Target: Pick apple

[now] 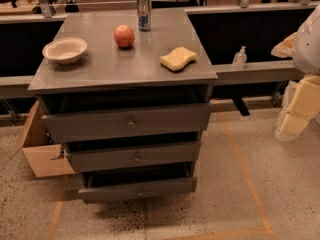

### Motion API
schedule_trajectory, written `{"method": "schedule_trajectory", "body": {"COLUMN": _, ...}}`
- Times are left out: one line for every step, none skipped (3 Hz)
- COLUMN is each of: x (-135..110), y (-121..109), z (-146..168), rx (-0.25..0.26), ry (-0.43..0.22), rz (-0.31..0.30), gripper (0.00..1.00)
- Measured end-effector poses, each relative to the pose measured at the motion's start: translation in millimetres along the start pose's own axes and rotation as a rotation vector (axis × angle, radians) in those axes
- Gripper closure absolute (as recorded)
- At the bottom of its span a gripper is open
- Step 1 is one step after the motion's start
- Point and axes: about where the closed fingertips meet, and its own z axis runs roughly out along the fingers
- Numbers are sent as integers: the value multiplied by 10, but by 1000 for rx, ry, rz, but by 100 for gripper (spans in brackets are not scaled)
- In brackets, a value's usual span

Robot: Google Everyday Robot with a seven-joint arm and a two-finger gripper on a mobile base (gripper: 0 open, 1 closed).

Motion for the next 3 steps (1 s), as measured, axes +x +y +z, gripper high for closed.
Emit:
{"method": "schedule_trajectory", "body": {"x": -15, "y": -13, "z": -23, "rx": 14, "ry": -14, "rz": 8, "gripper": 0}}
{"method": "schedule_trajectory", "body": {"x": -59, "y": -304, "z": 29, "rx": 61, "ry": -127, "rz": 82, "gripper": 0}}
{"method": "schedule_trajectory", "body": {"x": -357, "y": -870, "z": 132, "rx": 138, "ry": -342, "rz": 157, "gripper": 0}}
